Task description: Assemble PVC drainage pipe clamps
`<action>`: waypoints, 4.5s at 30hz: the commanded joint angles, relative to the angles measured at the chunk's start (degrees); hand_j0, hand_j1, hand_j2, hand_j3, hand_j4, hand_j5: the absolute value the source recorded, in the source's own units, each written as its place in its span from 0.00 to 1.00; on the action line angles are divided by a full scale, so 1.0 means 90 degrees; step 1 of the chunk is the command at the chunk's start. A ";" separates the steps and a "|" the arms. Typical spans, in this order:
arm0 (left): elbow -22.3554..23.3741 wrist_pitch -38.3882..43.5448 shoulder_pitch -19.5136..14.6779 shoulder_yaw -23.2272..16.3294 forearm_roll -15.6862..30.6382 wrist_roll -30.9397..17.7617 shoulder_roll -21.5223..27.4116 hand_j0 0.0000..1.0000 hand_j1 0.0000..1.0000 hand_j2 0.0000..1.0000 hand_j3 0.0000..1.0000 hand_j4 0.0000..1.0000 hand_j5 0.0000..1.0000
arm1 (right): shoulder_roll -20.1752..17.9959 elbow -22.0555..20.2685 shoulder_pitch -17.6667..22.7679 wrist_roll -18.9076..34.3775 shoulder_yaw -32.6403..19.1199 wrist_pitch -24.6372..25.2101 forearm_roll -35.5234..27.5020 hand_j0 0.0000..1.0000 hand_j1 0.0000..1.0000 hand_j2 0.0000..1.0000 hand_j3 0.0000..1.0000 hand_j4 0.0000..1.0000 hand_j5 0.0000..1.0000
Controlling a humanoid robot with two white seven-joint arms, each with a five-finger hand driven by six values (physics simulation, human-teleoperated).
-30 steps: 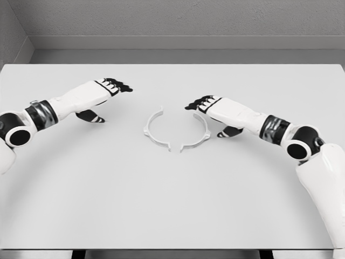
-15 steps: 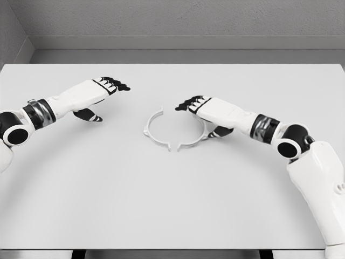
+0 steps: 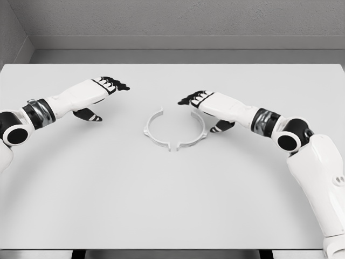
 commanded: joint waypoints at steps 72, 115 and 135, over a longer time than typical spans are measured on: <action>0.0237 0.0007 0.0010 0.0489 0.0101 0.0004 0.0492 1.00 1.00 1.00 1.00 1.00 1.00 | 0.0559 0.0072 -0.0234 0.0007 0.0311 0.0015 0.0088 1.00 1.00 1.00 1.00 1.00 1.00; 0.0374 0.0007 -0.0029 0.0578 0.0092 -0.0006 0.0502 1.00 1.00 1.00 1.00 1.00 1.00 | 0.0657 0.0404 -0.0283 -0.0003 0.0516 0.0015 0.0108 1.00 1.00 1.00 1.00 1.00 1.00; 0.0355 0.0007 -0.0020 0.0616 0.0092 -0.0025 0.0512 1.00 1.00 1.00 1.00 1.00 1.00 | -0.0827 -0.1588 0.0361 0.0309 -0.1056 0.0015 -0.1025 1.00 1.00 1.00 1.00 1.00 1.00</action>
